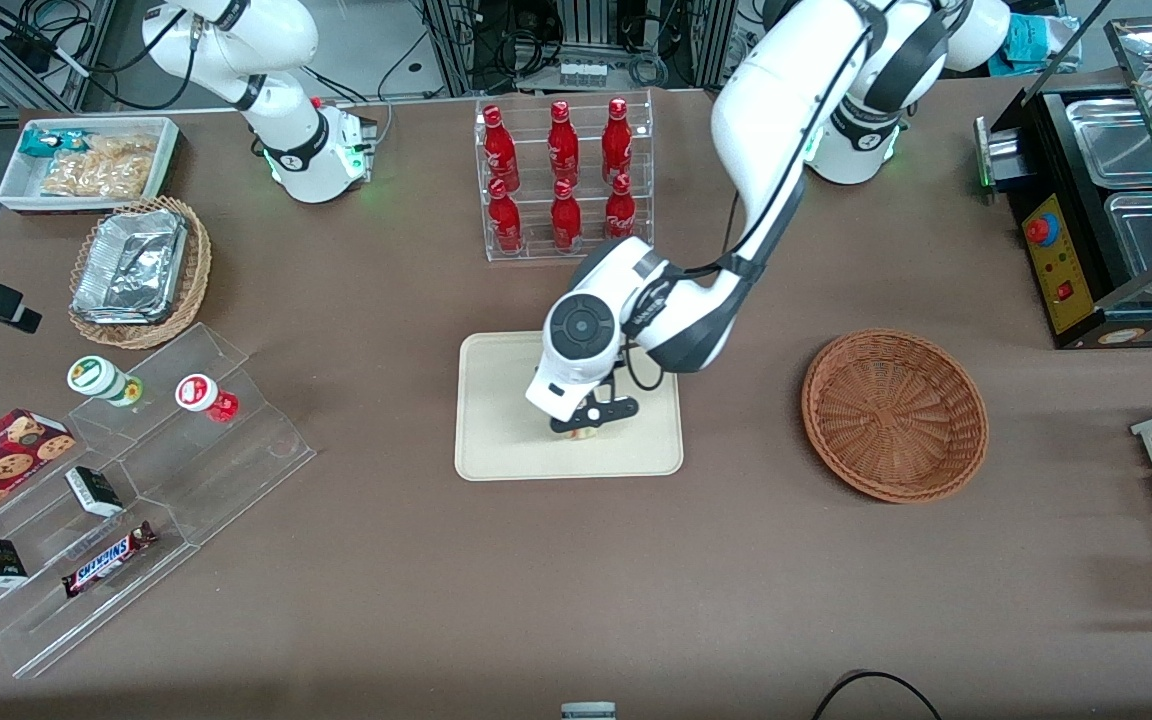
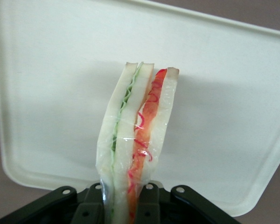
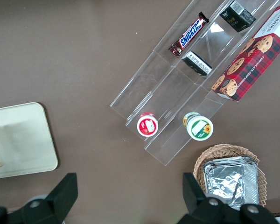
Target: Place sandwich from basket to tray
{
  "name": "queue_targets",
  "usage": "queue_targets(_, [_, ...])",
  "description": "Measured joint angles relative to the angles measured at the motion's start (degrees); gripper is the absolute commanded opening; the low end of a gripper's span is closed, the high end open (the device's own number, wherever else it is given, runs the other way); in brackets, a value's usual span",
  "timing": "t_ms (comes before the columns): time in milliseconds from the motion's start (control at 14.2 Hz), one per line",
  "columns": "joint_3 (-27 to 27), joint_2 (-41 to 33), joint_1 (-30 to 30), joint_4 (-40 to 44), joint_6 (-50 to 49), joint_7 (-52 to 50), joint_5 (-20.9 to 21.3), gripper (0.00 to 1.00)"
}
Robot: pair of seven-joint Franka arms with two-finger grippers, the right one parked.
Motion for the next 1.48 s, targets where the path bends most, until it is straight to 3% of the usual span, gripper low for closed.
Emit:
queue_targets(141, [0.0, 1.3, -0.6, 0.4, 1.2, 0.0, 0.0, 0.02])
queue_targets(282, [0.0, 1.7, -1.0, 0.4, 1.3, 0.8, 0.0, 0.15])
queue_targets(353, [0.0, 1.8, -1.2, 0.4, 1.3, 1.2, 0.0, 0.44])
queue_targets(424, [0.0, 1.8, -1.4, 0.4, 1.3, 1.4, 0.0, 0.9])
queue_targets(494, [0.0, 1.8, -1.4, 0.4, 1.3, 1.5, 0.0, 1.0])
queue_targets(988, [0.3, 0.3, -1.3, 2.6, -0.6, -0.8, 0.0, 1.0])
queue_targets(1482, [7.4, -13.7, -0.4, 0.8, -15.1, -2.1, 1.7, 1.0])
